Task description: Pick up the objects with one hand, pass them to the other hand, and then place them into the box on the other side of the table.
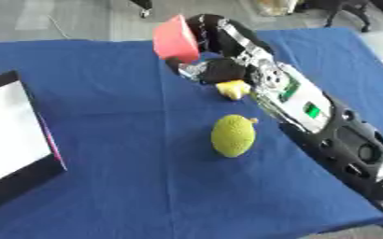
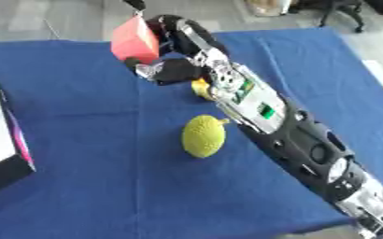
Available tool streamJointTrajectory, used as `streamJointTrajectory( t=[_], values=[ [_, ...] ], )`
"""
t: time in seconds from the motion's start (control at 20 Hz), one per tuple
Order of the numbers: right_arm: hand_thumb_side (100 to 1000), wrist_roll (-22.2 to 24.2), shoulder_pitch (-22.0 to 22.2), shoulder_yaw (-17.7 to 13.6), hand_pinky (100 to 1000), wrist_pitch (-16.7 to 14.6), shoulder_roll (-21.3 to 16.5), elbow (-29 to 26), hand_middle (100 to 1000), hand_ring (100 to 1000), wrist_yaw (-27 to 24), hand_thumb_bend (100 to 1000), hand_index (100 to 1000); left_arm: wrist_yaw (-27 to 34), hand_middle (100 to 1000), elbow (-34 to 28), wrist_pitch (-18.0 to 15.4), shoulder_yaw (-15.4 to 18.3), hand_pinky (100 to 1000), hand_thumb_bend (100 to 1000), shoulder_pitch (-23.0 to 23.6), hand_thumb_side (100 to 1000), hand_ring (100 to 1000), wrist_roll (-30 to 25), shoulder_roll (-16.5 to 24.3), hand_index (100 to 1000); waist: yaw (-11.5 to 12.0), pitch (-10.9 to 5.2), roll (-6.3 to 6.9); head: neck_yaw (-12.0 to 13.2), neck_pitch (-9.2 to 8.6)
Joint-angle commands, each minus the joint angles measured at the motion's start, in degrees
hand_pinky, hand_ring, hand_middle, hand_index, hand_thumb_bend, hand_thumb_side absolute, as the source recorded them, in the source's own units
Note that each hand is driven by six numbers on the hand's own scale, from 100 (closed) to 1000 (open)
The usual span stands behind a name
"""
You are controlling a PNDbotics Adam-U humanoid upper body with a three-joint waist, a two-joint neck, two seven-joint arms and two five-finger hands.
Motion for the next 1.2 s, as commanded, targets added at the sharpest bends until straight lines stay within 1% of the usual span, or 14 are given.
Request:
streamJointTrajectory(
  t=[0.05, 0.25, 0.5, 0.7, 1.0, 1.1, 1.2],
  values=[
    [100, -0.20, -1.27, 0.13, 692, 0.05, -0.19, 0.07, 537, 696, 1.39, 100, 613, -1.73, 950, 0.71, 0.24, -1.99, 891, 274, -2.15, 514, 872, -2.92, -0.95, 816, 0.27, -1.42, 0.98, 0.08, 0.33],
    [100, -0.59, -1.59, 0.74, 692, 0.08, 0.58, 1.00, 538, 696, 2.84, 100, 614, -4.20, 950, 2.49, 0.86, -4.57, 887, 293, -3.08, 534, 870, -5.79, -2.56, 826, 0.61, -1.32, 1.09, 0.21, 0.33],
    [100, -0.75, -1.77, 1.54, 694, -0.34, 1.32, 1.45, 540, 697, 4.93, 100, 616, -7.65, 947, 4.67, 2.19, -6.89, 884, 327, -3.92, 542, 868, -8.33, -4.50, 842, 0.93, -1.31, 1.09, 0.21, 0.33],
    [100, -0.56, -2.02, 1.97, 695, -0.55, 1.89, 1.49, 540, 697, 6.15, 100, 617, -10.00, 947, 6.13, 2.72, -7.80, 885, 345, -4.13, 543, 869, -9.58, -5.74, 847, 1.12, -1.09, 1.02, 0.26, 0.33],
    [100, -0.11, -2.46, 2.77, 696, -1.75, 2.45, 1.44, 539, 695, 9.01, 100, 617, -12.28, 948, 7.92, 2.46, -8.63, 886, 369, -5.10, 532, 871, -10.24, -8.08, 852, 1.48, -0.63, 0.97, 0.13, 0.33],
    [100, 0.15, -2.54, 3.25, 697, -2.47, 2.70, 1.53, 539, 695, 10.19, 100, 618, -12.97, 946, 8.51, 2.30, -8.86, 884, 384, -5.48, 517, 871, -10.04, -9.02, 852, 1.53, -0.52, 0.95, 0.14, 0.33],
    [100, 0.65, -2.53, 3.79, 698, -3.17, 2.88, 1.52, 539, 693, 11.20, 100, 617, -13.50, 945, 8.90, 2.03, -9.10, 884, 398, -5.71, 482, 871, -9.83, -9.81, 850, 1.45, -0.42, 0.85, 0.13, 0.33]
  ],
)
